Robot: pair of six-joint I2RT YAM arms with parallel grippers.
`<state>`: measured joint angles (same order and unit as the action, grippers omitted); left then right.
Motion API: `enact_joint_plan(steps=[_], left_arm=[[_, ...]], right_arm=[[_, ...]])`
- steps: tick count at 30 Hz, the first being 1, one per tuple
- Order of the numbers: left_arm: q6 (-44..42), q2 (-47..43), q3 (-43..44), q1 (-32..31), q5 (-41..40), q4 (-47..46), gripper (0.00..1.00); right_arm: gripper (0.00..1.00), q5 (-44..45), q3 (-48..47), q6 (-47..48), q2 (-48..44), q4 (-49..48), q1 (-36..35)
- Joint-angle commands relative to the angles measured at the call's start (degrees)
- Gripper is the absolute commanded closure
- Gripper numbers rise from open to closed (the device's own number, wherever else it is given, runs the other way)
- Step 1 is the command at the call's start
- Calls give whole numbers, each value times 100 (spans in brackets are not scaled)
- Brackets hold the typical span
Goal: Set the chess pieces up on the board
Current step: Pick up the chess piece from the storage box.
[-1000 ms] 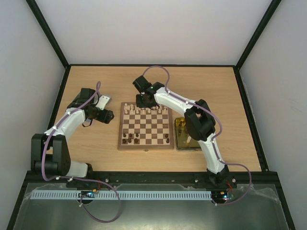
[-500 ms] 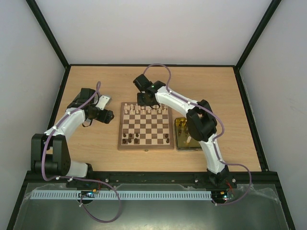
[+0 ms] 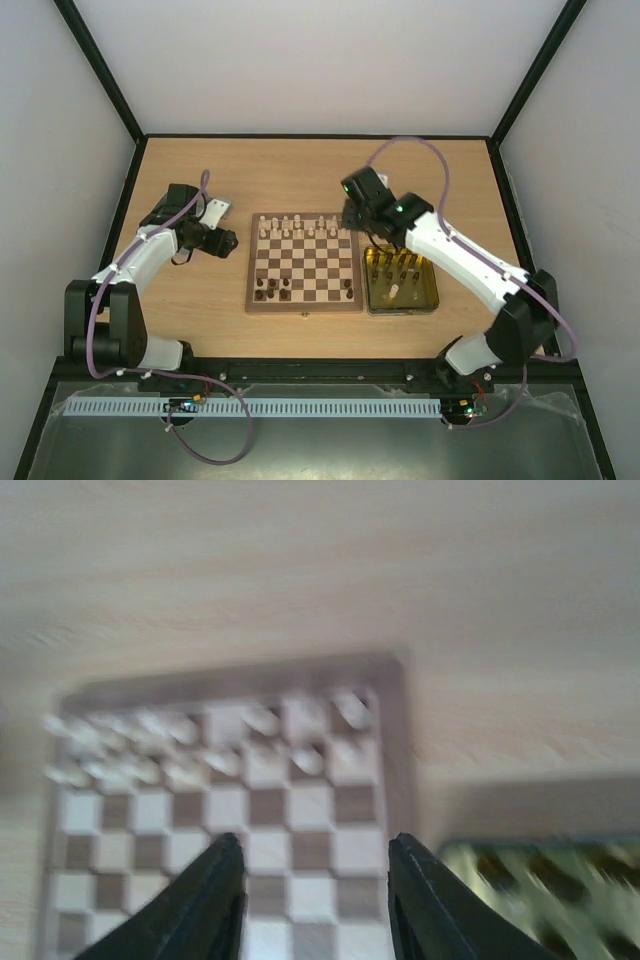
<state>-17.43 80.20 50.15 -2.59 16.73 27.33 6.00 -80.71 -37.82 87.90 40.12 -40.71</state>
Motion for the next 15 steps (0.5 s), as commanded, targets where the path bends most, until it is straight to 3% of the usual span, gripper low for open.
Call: enact_joint_plan(steps=[1, 9, 15], left_arm=[[25, -152, -40, 30, 102, 16, 22], [20, -198, -39, 30, 131, 44, 22], [29, -225, 8, 30, 243, 127, 22]], right_arm=[[60, 245, 1447, -765, -817, 318, 3], [55, 528, 2664, -1544, -2014, 600, 43], [52, 52, 3290, -1615, -2238, 386, 256]])
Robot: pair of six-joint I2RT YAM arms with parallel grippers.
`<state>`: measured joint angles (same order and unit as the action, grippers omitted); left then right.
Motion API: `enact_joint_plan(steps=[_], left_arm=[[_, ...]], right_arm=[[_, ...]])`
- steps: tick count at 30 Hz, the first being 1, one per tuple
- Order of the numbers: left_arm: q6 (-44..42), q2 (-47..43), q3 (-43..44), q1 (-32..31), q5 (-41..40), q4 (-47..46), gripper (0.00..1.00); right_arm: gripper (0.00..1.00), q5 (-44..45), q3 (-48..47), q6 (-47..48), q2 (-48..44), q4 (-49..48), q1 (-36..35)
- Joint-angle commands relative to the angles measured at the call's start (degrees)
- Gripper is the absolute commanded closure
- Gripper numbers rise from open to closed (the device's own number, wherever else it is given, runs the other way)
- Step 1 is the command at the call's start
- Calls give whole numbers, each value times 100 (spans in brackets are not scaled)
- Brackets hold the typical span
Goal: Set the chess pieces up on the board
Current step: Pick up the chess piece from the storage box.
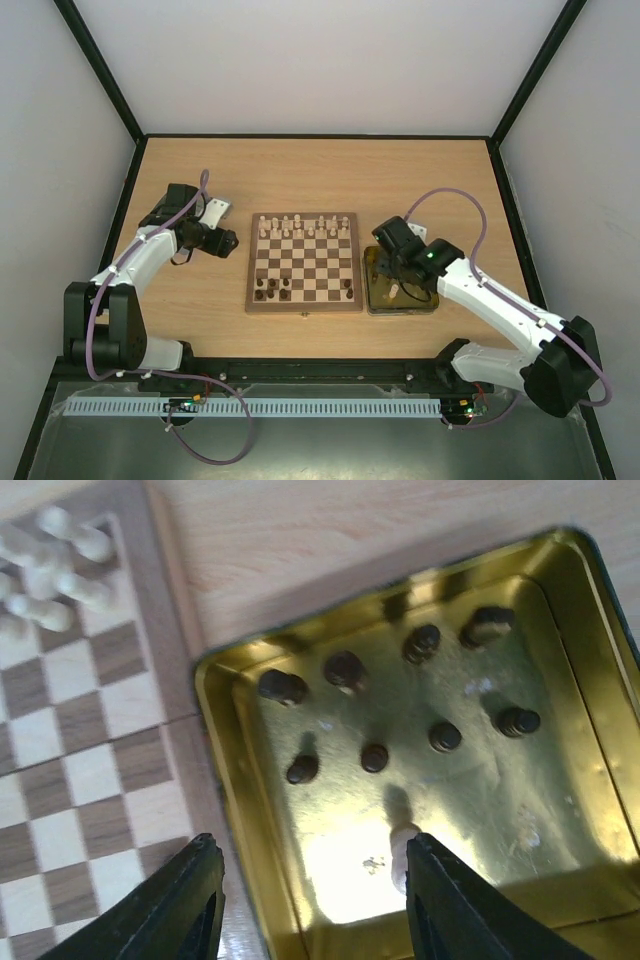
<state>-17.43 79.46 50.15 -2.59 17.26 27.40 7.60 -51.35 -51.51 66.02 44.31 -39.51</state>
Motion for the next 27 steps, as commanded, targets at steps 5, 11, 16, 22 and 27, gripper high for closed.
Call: enact_joint_plan(steps=[5, 11, 16, 22, 27], left_arm=[[29, -183, 21, 47, 243, 143, 22], [20, -133, 72, 57, 376, 203, 22], [20, -106, 81, 57, 387, 222, 22], [20, -114, 83, 57, 390, 239, 22], [21, -74, 105, 57, 389, 248, 22]], right_arm=[[52, -421, 851, -306, -277, -287, 246], [56, -630, 1162, -370, -429, -447, 338], [62, -714, 1262, -330, -394, -554, 355], [64, -815, 1421, -318, -417, -679, 433], [64, -915, 1563, -293, -423, -765, 503]])
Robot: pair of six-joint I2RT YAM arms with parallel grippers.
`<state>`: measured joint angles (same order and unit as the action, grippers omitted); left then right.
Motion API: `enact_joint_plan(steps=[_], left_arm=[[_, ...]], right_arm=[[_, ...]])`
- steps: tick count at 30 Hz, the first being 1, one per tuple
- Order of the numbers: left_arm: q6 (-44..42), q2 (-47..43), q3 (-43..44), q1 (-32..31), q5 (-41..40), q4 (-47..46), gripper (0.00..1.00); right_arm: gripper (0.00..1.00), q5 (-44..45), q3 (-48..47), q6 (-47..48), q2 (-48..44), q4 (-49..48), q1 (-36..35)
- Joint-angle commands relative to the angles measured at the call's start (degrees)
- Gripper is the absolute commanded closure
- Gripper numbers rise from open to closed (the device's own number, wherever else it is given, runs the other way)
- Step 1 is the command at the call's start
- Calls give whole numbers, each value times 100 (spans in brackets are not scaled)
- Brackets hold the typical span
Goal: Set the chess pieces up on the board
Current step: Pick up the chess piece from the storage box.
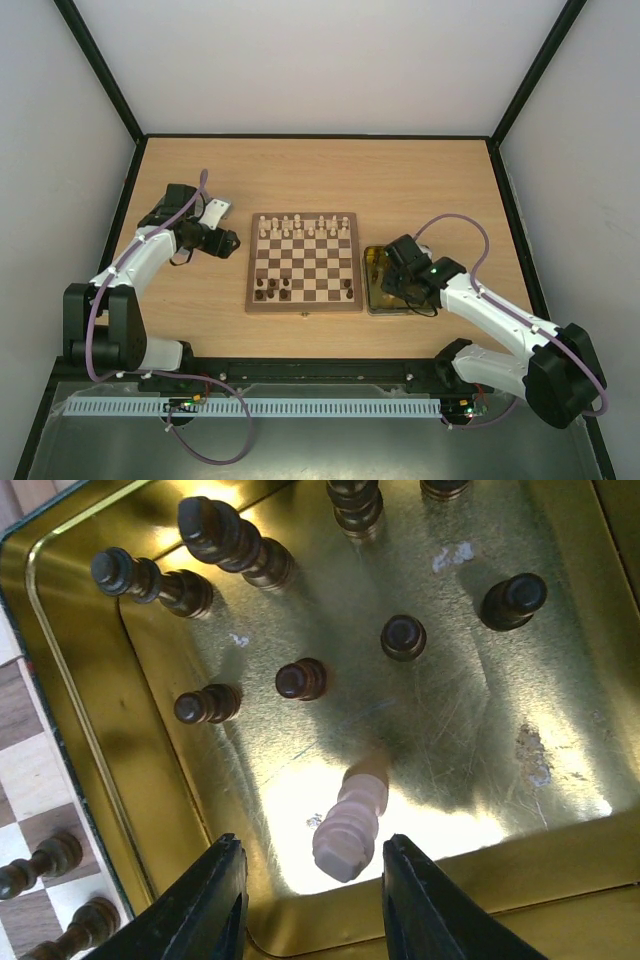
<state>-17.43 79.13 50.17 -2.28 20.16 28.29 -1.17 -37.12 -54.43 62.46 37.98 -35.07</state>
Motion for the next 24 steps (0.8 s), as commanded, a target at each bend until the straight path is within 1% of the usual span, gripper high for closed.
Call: enact_joint_plan(steps=[1, 7, 11, 20, 24], left_arm=[[20, -40, 99, 26, 95, 159, 21], [20, -33, 91, 26, 85, 159, 21], [9, -16, 89, 26, 88, 149, 21], [12, 0, 80, 26, 90, 133, 22], [12, -9, 72, 26, 81, 126, 21]], right_arm=[[64, -41, 151, 7, -60, -148, 66], [65, -129, 227, 47, 27, -234, 89], [67, -173, 265, 47, 68, -287, 97], [73, -332, 435, 17, 83, -420, 106], [78, -363, 489, 29, 73, -462, 104]])
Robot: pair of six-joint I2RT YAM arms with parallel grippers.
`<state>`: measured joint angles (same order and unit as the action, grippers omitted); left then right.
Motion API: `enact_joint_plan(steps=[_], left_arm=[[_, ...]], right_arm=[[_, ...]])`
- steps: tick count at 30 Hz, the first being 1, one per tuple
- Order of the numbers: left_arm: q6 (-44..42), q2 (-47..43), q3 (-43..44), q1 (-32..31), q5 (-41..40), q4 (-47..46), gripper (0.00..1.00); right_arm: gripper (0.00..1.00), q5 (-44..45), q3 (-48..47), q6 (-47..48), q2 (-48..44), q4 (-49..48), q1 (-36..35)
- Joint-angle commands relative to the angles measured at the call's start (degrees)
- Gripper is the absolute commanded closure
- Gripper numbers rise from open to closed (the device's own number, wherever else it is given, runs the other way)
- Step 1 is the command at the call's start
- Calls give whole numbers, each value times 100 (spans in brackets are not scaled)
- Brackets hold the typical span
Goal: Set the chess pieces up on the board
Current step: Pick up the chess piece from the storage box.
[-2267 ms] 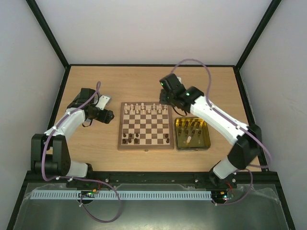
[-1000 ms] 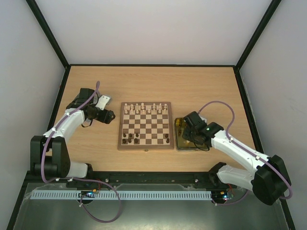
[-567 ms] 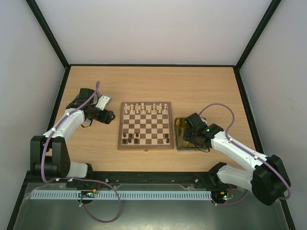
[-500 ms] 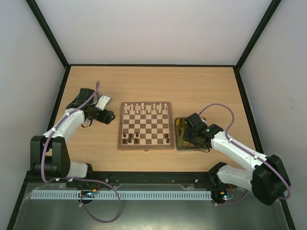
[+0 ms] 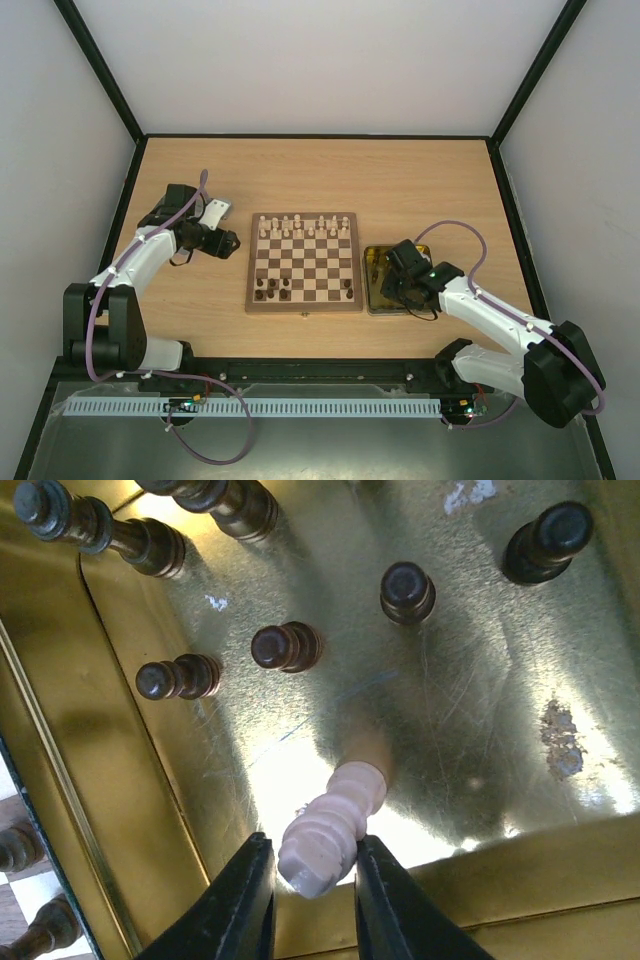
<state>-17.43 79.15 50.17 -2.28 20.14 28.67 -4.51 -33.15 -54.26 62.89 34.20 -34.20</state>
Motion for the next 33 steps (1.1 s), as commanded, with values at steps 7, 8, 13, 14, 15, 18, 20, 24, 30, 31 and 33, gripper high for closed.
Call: enact_joint_plan(steps=[7, 8, 13, 14, 15, 18, 20, 24, 30, 31, 33], left_arm=[[12, -4, 62, 26, 90, 87, 21], [12, 6, 58, 26, 88, 84, 21], [1, 1, 55, 26, 93, 85, 21], [-2, -11, 54, 26, 88, 86, 21], [2, -15, 54, 26, 87, 87, 21], [7, -18, 56, 26, 82, 82, 21], [9, -6, 60, 27, 86, 87, 22], [12, 13, 58, 26, 82, 78, 22], [12, 26, 62, 26, 70, 78, 21], [12, 28, 58, 26, 77, 78, 21], [11, 40, 58, 26, 78, 71, 21]], right_arm=[[86, 98, 33, 51, -59, 15, 18], [86, 98, 41, 62, -54, 15, 18], [74, 108, 145, 99, 39, -71, 14], [68, 109, 148, 107, 65, -91, 18], [62, 102, 150, 116, 84, -107, 18], [58, 144, 120, 135, 92, -87, 18], [58, 223, 62, 152, 74, -63, 19], [65, 340, -18, 208, 110, -34, 18], [80, 336, -89, 283, 189, -32, 51], [82, 329, -94, 306, 203, -23, 60], [86, 344, -124, 339, 210, -7, 70]])
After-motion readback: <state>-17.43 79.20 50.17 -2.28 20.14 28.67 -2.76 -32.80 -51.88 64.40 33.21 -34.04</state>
